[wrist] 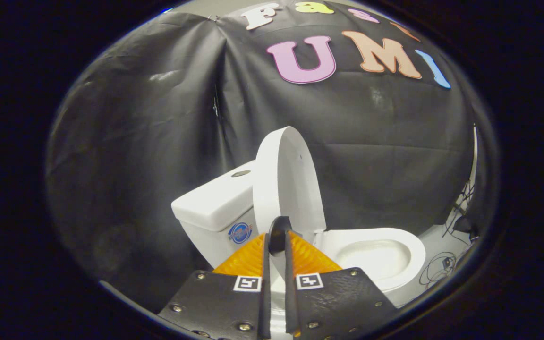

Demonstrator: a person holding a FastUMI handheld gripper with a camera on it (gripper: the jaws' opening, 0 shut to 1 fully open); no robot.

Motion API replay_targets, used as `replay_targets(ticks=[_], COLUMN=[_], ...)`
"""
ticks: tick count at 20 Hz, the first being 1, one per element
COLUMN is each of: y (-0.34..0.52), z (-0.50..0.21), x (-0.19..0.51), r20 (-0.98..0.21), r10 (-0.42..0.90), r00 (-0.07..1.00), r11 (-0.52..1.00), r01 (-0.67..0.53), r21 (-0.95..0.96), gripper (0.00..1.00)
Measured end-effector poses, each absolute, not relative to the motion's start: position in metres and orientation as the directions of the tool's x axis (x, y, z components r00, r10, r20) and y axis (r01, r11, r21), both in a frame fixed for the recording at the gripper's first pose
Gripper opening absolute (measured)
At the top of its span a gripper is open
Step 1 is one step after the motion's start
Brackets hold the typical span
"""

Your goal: Open the toilet lid.

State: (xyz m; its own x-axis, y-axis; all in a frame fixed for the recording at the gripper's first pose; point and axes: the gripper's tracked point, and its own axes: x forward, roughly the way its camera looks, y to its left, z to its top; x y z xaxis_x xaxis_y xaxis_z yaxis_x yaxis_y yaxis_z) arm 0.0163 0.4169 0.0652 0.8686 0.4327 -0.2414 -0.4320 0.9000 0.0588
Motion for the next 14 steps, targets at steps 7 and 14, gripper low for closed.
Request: replay_targets(ticks=[7,14], y=[0.394,0.333], z=[0.104,0.152], x=[0.001,-0.018], r20=[-0.126,-0.037], r10=[0.386,0.339], r00=[0.914,0.94], r11=[0.919,0.939], r01=[-0.393,-0.34], r21=[-0.032,-0.045], gripper=[0.36,0.95])
